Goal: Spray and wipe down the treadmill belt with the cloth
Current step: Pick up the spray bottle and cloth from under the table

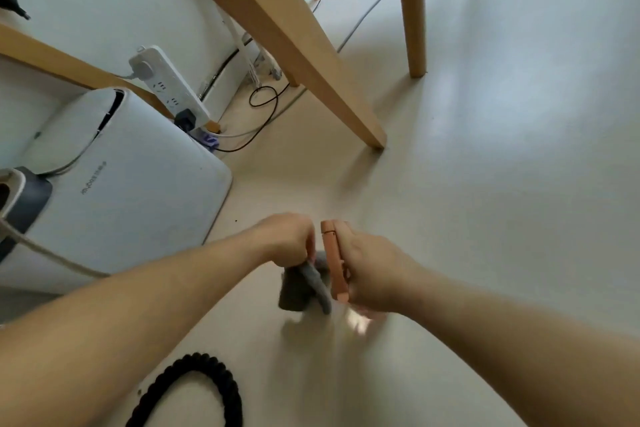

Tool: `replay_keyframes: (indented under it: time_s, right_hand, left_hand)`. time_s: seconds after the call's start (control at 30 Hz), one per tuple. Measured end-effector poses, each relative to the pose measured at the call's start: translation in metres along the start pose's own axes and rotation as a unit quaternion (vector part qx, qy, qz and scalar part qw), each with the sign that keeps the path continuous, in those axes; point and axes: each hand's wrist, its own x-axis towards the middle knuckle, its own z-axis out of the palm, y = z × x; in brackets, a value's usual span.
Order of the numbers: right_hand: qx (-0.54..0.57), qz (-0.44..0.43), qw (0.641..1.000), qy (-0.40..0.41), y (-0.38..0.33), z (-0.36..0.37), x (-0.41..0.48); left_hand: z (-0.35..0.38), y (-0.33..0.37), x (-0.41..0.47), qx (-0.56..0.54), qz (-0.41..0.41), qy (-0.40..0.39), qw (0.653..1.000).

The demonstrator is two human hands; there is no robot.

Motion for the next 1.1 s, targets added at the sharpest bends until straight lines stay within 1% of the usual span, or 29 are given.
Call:
replay_keyframes:
  time_s: [0.07,0.1,0.13,0.17,0.23,0.3,0.37,0.47,0.53,0.67,0.73,0.83,0.9,1.0,1.1]
  right_hand:
    - [-0.020,0.004,1.000,0.000,0.009,-0.012,-0.014]
    - [-0.025,0.010,1.000,0.002,0.013,-0.020,-0.021]
    - [-0.029,0.019,0.999,-0.001,0.015,-0.028,-0.026]
    - [-0.044,0.031,0.999,-0.008,0.018,-0.041,-0.035]
    - [-0.075,0.066,0.995,-0.026,0.026,-0.063,-0.052]
    - [-0.098,0.117,0.988,-0.021,0.039,-0.088,-0.078]
    - [-0.106,0.178,0.978,0.007,0.051,-0.114,-0.102]
    - [-0.065,0.253,0.962,0.084,0.061,-0.150,-0.135]
    - [-0.052,0.281,0.947,0.145,0.061,-0.175,-0.164]
    - [-0.033,0.286,0.932,0.220,0.045,-0.202,-0.216]
    - [-0.003,0.290,0.914,0.284,0.037,-0.214,-0.248]
    - [0.046,0.272,0.858,0.434,0.026,-0.231,-0.291]
    - [0.050,0.254,0.823,0.505,0.018,-0.245,-0.313]
    - [0.020,0.231,0.799,0.555,0.002,-0.272,-0.340]
    - [0.005,0.208,0.765,0.609,-0.006,-0.303,-0.363]
  left_hand:
    - [0.016,0.030,-0.004,-0.074,0.093,-0.055,0.991]
    - [0.017,0.038,-0.008,-0.124,0.110,-0.068,0.984]
    - [0.014,0.044,-0.011,-0.161,0.114,-0.064,0.978]
    - [0.008,0.053,-0.014,-0.179,0.119,-0.050,0.975]
    - [-0.007,0.071,-0.022,-0.181,0.111,-0.003,0.977]
    - [-0.022,0.094,-0.034,-0.221,0.126,0.047,0.966]
    - [-0.037,0.116,-0.047,-0.275,0.148,0.065,0.948]
    - [-0.055,0.144,-0.070,-0.329,0.170,0.042,0.928]
    - [-0.066,0.172,-0.088,-0.319,0.194,0.038,0.927]
    - [-0.091,0.222,-0.107,-0.281,0.231,0.098,0.926]
    - [-0.101,0.251,-0.117,-0.275,0.257,0.116,0.919]
    - [-0.108,0.295,-0.134,-0.296,0.307,0.134,0.894]
    - [-0.109,0.321,-0.146,-0.329,0.342,0.139,0.869]
    - [-0.104,0.348,-0.161,-0.381,0.379,0.123,0.834]
    - [-0.099,0.358,-0.173,-0.389,0.408,0.089,0.821]
